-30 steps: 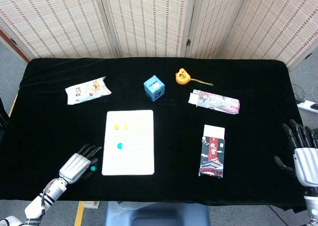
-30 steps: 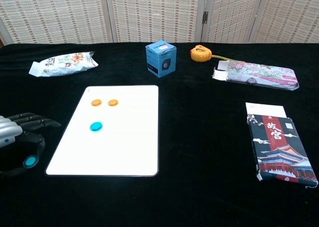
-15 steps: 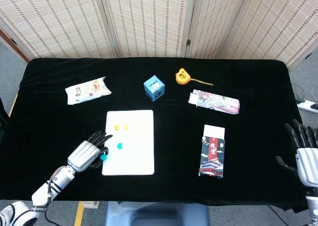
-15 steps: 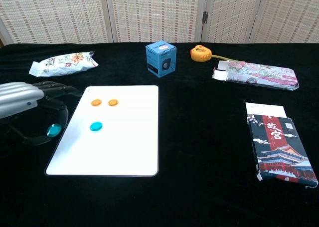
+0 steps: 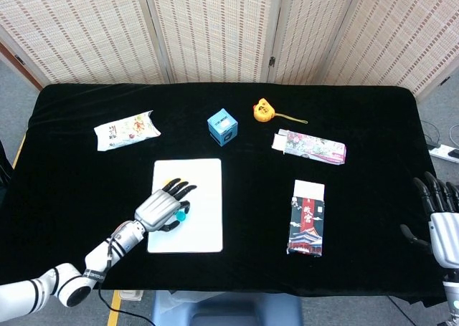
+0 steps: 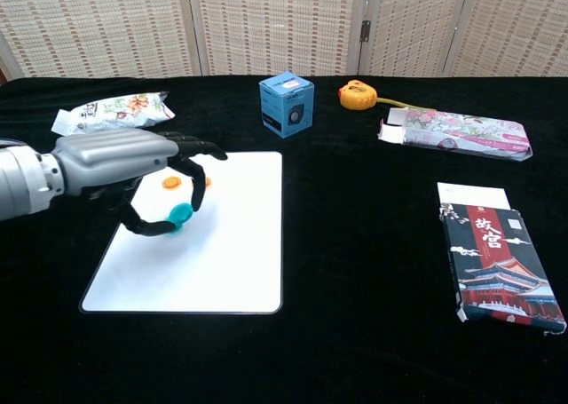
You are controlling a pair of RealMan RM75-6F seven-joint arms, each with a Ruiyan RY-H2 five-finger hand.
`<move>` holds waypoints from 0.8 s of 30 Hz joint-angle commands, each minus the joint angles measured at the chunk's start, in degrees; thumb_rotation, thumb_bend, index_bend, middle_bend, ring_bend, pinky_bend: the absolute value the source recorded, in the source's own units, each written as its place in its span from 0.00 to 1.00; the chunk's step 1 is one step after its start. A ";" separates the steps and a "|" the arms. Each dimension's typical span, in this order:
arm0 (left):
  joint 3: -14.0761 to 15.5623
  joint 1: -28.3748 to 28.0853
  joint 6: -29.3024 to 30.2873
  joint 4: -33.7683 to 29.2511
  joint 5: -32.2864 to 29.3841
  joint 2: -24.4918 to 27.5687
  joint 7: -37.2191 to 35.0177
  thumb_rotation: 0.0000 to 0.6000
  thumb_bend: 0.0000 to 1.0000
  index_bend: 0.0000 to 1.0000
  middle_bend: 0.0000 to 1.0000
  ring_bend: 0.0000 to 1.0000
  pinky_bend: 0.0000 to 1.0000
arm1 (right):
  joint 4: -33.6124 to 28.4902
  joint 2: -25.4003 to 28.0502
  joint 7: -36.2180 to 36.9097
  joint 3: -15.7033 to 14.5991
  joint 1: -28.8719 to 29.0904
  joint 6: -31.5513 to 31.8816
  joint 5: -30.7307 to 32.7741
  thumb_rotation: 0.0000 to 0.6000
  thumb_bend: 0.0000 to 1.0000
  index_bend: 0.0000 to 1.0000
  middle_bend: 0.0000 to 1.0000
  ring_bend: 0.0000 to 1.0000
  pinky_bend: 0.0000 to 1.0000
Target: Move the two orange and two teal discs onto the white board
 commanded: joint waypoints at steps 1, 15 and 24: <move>-1.18 -1.72 -2.23 0.96 -2.78 -2.01 2.48 1.00 0.41 0.47 0.09 0.00 0.00 | 0.04 -0.03 0.04 0.04 0.01 -0.03 0.08 1.00 0.27 0.00 0.00 0.00 0.00; -2.64 -5.25 -6.38 4.10 -12.65 -5.84 9.24 1.00 0.41 0.46 0.09 0.00 0.00 | 0.06 -0.05 -0.14 0.18 0.22 -0.36 0.29 1.00 0.27 0.00 0.00 0.00 0.00; -1.74 -5.48 -6.38 5.15 -14.45 -6.40 10.08 1.00 0.41 0.46 0.08 0.00 0.00 | 0.12 -0.05 -0.09 0.17 0.14 -0.35 0.46 1.00 0.27 0.00 0.00 0.00 0.00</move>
